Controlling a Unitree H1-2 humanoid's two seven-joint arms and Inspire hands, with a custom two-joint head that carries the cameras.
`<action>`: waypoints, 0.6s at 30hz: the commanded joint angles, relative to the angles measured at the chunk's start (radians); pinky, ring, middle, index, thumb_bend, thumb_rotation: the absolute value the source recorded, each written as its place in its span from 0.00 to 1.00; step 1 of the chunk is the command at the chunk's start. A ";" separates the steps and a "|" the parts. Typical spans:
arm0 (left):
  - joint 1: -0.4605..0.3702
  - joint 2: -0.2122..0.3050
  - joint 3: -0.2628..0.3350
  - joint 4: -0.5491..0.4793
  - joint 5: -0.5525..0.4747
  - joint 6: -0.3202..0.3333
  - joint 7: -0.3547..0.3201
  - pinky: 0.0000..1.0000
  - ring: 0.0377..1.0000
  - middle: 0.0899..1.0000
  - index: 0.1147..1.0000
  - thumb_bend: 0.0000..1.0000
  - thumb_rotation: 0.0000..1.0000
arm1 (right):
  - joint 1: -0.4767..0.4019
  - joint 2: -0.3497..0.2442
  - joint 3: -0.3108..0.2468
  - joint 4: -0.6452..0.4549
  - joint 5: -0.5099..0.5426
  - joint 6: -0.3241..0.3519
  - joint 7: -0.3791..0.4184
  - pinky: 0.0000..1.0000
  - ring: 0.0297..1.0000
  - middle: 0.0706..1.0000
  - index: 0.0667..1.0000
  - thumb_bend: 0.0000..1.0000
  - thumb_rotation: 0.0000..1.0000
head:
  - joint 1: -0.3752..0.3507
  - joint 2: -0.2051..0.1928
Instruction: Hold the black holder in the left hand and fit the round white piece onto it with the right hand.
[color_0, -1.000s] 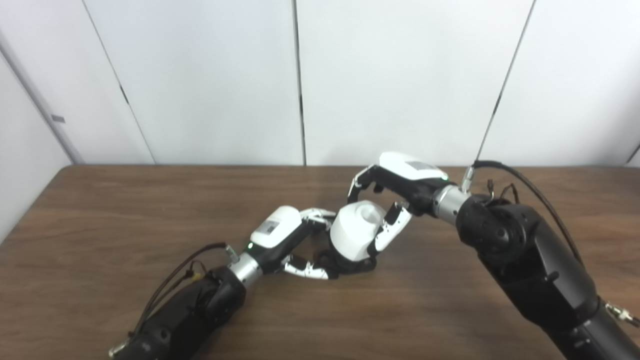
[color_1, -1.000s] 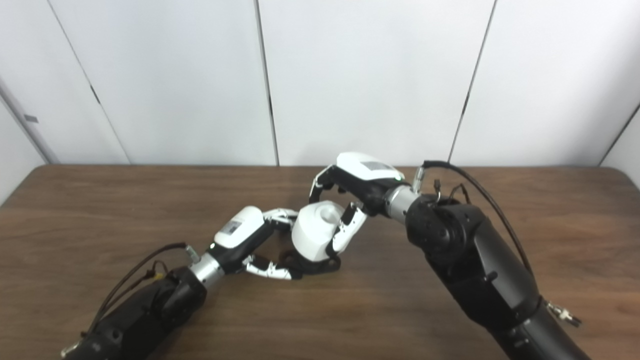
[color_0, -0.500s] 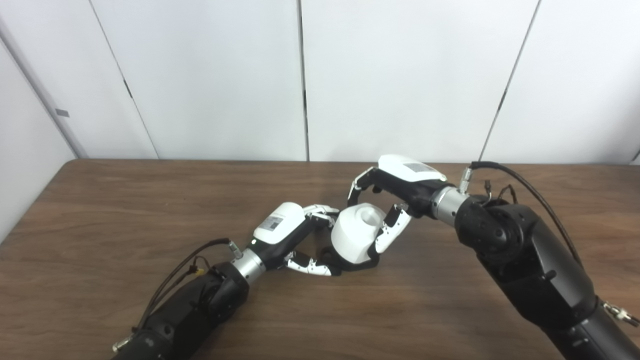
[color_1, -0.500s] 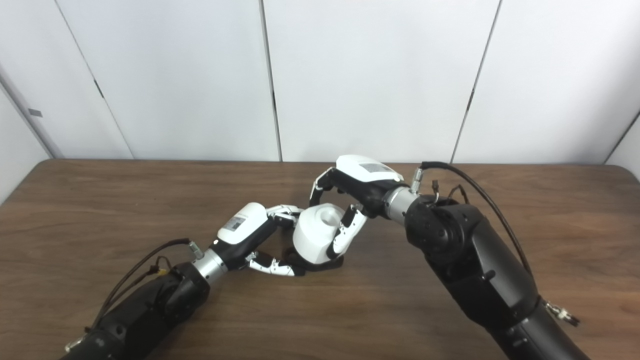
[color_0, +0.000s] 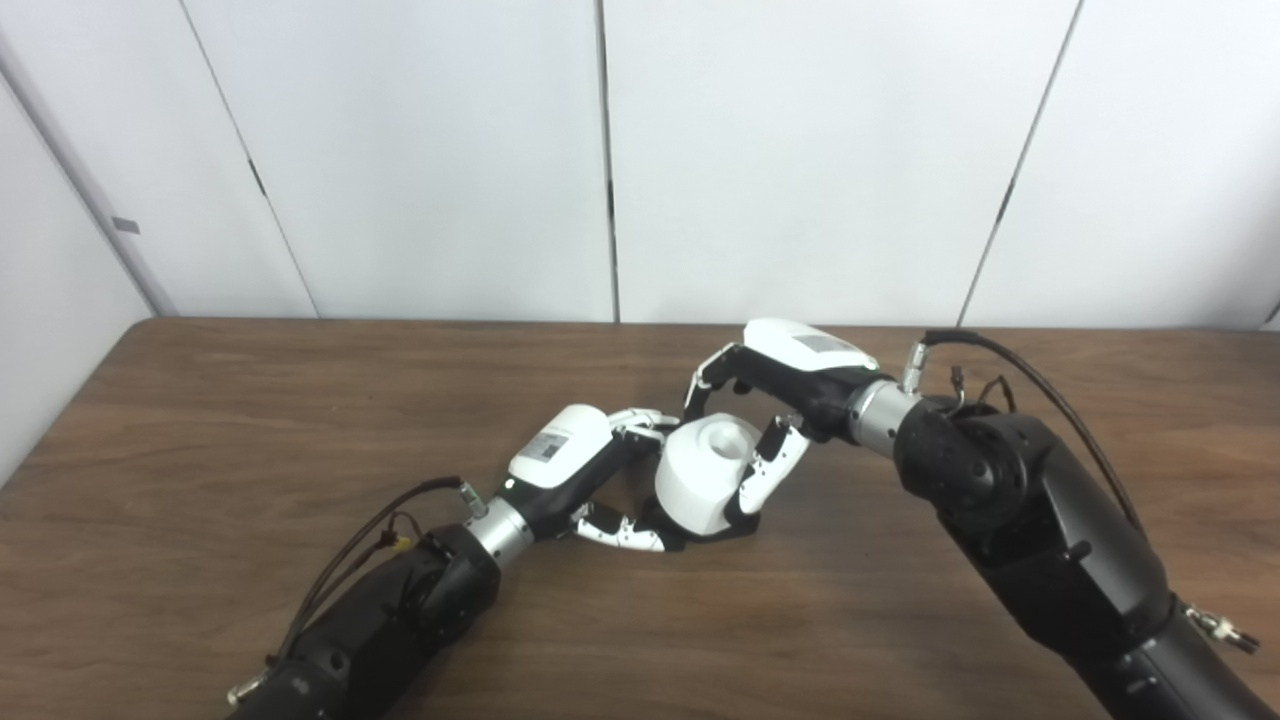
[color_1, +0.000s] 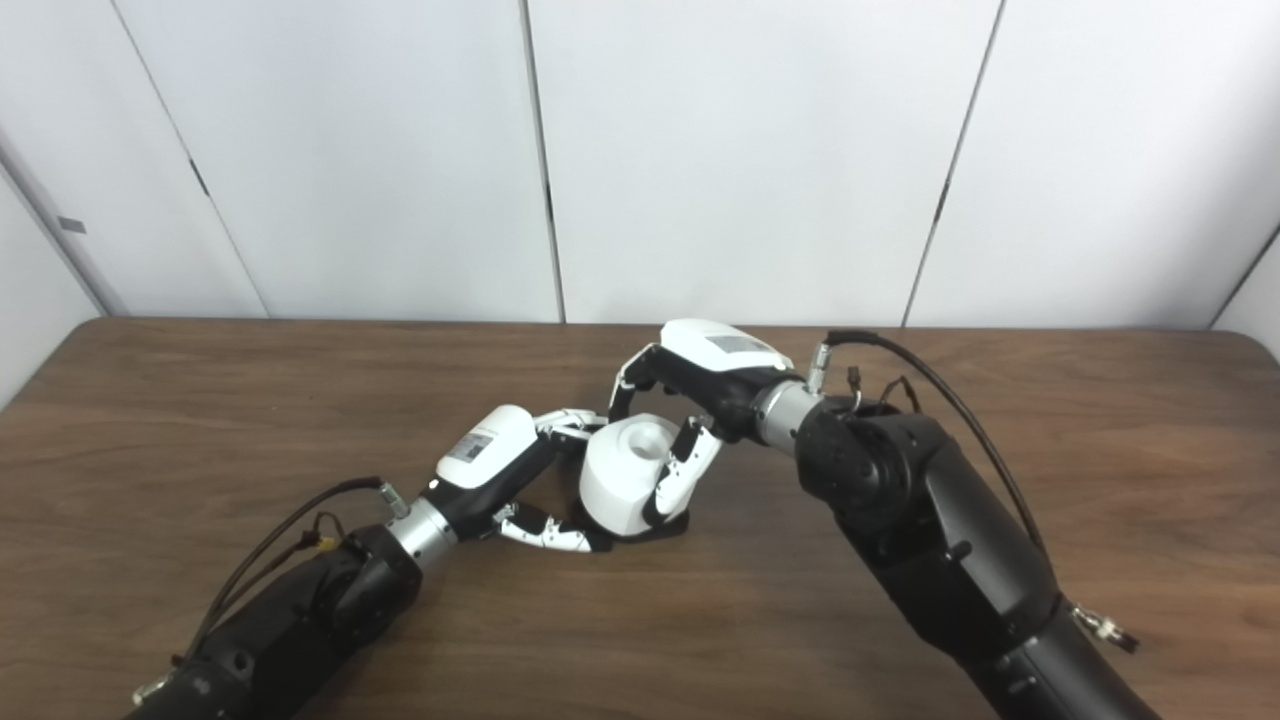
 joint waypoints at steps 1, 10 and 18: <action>0.061 -0.020 -0.059 0.051 0.075 0.079 -0.153 0.68 0.83 0.80 0.42 0.52 0.07 | -0.027 0.002 -0.004 -0.005 0.000 -0.041 -0.021 0.80 0.82 0.74 0.44 0.53 0.14 | 0.003 0.001; 0.062 -0.023 -0.059 0.048 0.073 0.085 -0.157 0.68 0.84 0.80 0.42 0.52 0.07 | -0.026 0.022 0.012 0.003 -0.017 -0.034 -0.021 0.84 0.85 0.74 0.44 0.53 0.14 | 0.005 0.001; 0.062 -0.027 -0.058 0.045 0.066 0.093 -0.163 0.68 0.84 0.80 0.42 0.52 0.07 | -0.027 0.025 0.034 0.010 -0.033 -0.049 -0.012 0.77 0.81 0.74 0.44 0.53 0.14 | 0.007 0.004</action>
